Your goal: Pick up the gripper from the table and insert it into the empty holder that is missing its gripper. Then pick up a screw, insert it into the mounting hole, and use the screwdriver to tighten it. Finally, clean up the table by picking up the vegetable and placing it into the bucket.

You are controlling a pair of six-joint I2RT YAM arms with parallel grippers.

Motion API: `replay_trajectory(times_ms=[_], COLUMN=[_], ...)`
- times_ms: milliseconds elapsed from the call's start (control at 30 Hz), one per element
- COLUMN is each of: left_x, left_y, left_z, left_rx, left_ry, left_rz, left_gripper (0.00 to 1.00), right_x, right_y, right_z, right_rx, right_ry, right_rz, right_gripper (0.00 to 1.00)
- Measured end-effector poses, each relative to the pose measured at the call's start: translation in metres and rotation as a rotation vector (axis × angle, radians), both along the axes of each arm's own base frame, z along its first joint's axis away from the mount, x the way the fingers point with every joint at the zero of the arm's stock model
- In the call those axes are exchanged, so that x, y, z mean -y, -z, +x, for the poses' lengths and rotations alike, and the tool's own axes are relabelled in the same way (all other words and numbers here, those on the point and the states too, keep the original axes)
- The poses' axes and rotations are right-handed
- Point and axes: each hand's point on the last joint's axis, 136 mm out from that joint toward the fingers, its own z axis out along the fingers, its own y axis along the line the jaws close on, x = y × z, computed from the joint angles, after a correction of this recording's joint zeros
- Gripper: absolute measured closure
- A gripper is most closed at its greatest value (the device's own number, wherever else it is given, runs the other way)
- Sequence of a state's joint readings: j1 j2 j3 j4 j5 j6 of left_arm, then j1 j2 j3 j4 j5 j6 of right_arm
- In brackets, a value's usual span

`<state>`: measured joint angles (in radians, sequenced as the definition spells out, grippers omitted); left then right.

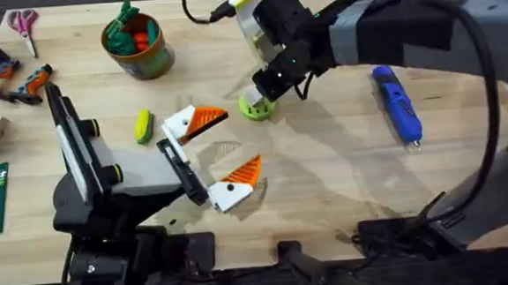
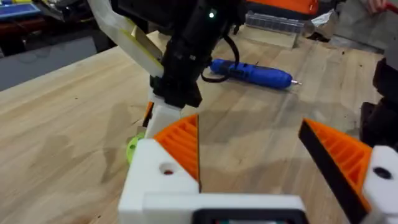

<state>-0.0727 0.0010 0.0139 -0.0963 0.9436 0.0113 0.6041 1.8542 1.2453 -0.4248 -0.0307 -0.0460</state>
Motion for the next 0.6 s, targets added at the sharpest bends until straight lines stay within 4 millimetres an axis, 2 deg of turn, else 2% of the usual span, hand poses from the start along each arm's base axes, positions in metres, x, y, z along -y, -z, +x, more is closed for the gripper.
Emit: replay_trajectory(times_ms=[267,467,600], left_x=[0.0,0.0,0.0], left_y=[0.0,0.0001,0.0001], left_z=[0.0,0.0,0.0], left_rx=[0.0,0.0,0.0], left_ry=[0.0,0.0,0.0], left_rz=[0.0,0.0,0.0], left_gripper=[0.015,0.015,0.015], right_x=[0.0005,0.0008,0.0008], right_y=[-0.0059,-0.0066,-0.0066], right_z=[-0.0006,-0.001,-0.001], right_rx=[-0.009,-0.009,-0.009], right_ry=[0.0,0.0,0.0], right_rz=[-0.007,-0.007,-0.007], right_gripper=[0.493,0.61,0.627])
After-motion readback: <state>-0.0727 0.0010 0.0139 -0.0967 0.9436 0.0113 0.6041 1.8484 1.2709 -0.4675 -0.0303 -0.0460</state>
